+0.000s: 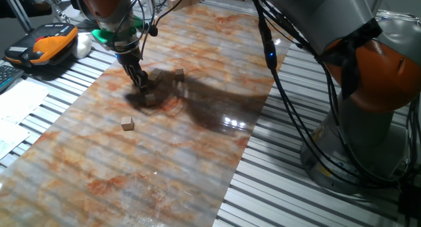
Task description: Stack the blocks into a pyramid shape
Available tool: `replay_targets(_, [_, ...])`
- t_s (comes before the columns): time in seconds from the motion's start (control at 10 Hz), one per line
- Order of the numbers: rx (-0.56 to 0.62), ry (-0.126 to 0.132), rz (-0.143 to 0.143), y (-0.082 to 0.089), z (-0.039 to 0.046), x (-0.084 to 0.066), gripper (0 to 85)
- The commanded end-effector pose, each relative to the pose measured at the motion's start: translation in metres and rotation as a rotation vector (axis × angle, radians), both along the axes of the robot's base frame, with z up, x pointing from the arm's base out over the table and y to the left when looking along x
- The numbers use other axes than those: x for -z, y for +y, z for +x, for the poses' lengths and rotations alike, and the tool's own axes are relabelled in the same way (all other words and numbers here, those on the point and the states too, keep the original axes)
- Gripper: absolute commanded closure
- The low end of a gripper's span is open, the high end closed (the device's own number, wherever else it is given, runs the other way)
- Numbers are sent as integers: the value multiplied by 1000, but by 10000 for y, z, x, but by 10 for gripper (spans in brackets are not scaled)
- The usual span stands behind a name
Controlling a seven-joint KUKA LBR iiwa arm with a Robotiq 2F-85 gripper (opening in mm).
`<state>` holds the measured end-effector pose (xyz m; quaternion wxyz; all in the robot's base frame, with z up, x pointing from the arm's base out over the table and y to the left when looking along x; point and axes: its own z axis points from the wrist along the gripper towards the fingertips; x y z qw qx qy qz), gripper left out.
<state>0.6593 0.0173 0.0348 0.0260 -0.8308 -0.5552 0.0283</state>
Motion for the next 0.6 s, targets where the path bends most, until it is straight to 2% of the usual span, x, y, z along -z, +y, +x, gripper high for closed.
replay_targets(0.0, [-3, 4, -1, -5, -20, -7, 850])
replay_targets(0.5, [-89, 6, -12, -1, -35, -49, 850])
